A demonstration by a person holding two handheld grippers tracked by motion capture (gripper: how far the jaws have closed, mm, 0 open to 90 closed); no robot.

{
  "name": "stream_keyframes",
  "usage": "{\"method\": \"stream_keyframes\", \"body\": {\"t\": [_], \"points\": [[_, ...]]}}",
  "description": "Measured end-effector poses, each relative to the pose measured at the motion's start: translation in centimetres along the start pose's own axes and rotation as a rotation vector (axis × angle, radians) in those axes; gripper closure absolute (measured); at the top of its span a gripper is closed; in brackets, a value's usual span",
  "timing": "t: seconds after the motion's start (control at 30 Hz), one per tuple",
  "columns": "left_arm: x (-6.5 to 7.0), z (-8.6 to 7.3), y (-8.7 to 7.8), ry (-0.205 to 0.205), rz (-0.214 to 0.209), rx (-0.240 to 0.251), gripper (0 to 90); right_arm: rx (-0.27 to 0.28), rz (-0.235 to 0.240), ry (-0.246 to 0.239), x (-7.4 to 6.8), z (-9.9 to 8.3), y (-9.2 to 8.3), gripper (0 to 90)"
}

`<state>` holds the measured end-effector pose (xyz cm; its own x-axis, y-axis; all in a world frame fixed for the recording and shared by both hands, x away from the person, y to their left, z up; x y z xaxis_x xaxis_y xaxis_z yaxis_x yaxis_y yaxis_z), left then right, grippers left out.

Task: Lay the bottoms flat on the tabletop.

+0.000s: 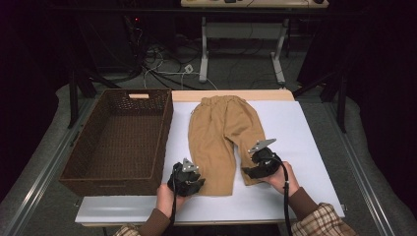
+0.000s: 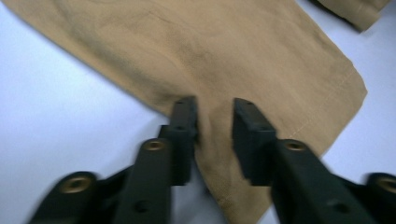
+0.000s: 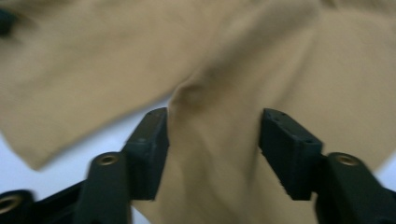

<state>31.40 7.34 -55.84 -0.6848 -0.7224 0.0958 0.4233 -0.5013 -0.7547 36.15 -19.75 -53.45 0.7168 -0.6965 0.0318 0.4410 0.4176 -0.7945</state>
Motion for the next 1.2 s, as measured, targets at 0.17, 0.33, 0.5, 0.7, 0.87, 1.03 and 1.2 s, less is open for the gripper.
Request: {"method": "stream_keyframes", "body": {"t": [0.17,0.33,0.5,0.7,0.87,1.03,1.2], "points": [[0.4,-0.5,-0.5,-0.006,0.022,-0.038,34.1,-0.007,0.026,-0.078,-2.6,1.2,0.8,22.0],[0.8,-0.9,-0.5,0.001,0.054,-0.06,29.3,-0.006,0.045,-0.082,-2.8,1.9,1.3,19.7],[1.3,-0.9,-0.3,0.035,0.03,-0.007,60.9,0.003,0.047,-0.056,-1.9,1.9,1.5,20.5],[1.2,0.1,1.0,0.056,0.013,0.033,84.8,0.026,0.064,-0.056,-2.2,2.5,1.2,22.3],[0.8,1.0,1.9,0.051,-0.005,0.05,87.1,0.02,0.105,-0.097,-3.7,2.5,1.3,22.7],[0.6,1.6,2.6,0.032,-0.035,0.071,87.2,0.011,0.144,-0.14,-5.3,2.4,1.6,21.9],[0.2,1.9,2.9,0.008,-0.069,0.079,87.0,-0.017,0.167,-0.176,-7.0,2.7,2.9,19.8]]}}
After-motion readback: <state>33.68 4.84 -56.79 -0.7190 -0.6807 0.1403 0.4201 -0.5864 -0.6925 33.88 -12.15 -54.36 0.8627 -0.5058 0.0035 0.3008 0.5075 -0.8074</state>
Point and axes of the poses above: each handheld gripper's, and its own axes: y roughly forward along the jaws, z roughly out of its top, x roughly to its right, the point moved 1 cm from there along y, roughly forward along the jaws, and after that the axes turned 1 degree about y, right-handed, at the moved point
